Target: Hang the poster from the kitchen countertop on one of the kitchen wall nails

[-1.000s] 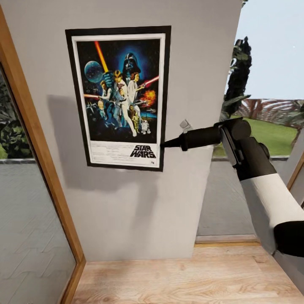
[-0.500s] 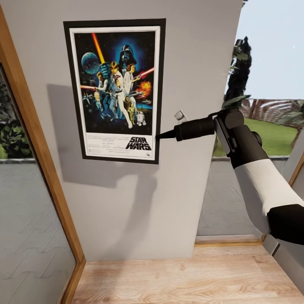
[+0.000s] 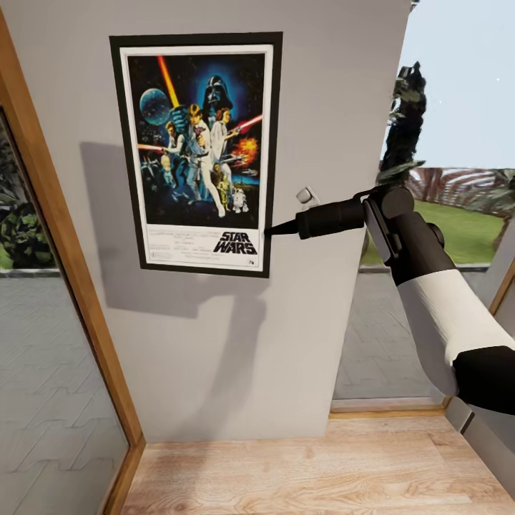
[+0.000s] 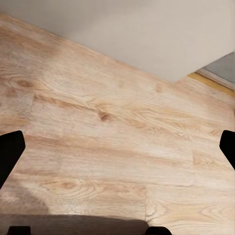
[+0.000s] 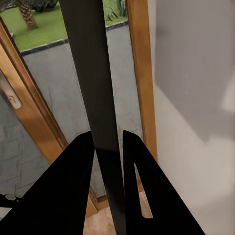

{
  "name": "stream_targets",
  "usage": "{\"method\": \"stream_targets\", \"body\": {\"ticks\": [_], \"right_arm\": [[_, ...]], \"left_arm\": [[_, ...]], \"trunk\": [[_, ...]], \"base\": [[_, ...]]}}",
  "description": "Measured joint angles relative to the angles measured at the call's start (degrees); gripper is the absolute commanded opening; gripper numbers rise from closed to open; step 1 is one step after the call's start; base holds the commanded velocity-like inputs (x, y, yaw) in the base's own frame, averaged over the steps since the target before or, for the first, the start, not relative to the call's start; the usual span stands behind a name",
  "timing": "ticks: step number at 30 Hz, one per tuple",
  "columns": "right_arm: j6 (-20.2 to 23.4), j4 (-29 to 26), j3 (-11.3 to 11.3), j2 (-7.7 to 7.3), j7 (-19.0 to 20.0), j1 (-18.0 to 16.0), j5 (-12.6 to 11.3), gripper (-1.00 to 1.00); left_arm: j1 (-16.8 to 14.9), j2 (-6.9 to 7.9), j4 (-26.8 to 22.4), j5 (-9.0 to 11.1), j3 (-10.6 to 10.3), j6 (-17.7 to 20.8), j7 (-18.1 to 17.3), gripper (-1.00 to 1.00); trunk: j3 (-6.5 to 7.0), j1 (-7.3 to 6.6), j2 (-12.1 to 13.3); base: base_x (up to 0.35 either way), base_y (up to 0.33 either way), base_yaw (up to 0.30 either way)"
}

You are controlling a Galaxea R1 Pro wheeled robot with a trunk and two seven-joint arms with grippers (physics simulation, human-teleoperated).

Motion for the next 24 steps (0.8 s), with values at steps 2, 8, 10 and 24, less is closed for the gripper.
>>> {"method": "stream_targets", "body": {"ticks": [2,8,10,24], "right_arm": [[0.01,0.0,-0.03,-0.01,0.0,-0.01,-0.01,-1.0],[0.01,0.0,-0.03,-0.1,0.0,0.0,-0.01,-1.0],[0.02,0.0,-0.03,-0.17,0.0,0.0,-0.02,-1.0],[0.01,0.0,0.02,-0.19,0.0,0.0,-0.01,-1.0]], "left_arm": [[0.0,0.0,0.0,0.0,0.0,0.0,0.05,1.0],[0.0,0.07,0.0,0.0,0.01,0.01,0.15,1.0],[0.0,0.09,0.0,0.0,0.01,0.01,0.17,1.0],[0.0,0.09,0.0,0.0,0.01,0.0,0.17,1.0]], "trunk": [[0.0,0.0,0.0],[0.0,-0.03,-0.01],[0.0,-0.03,-0.01],[0.0,-0.03,-0.01]], "base": [[0.011,0.0,0.0],[0.196,0.0,0.0],[0.324,0.0,0.0],[0.336,0.0,0.0]]}}
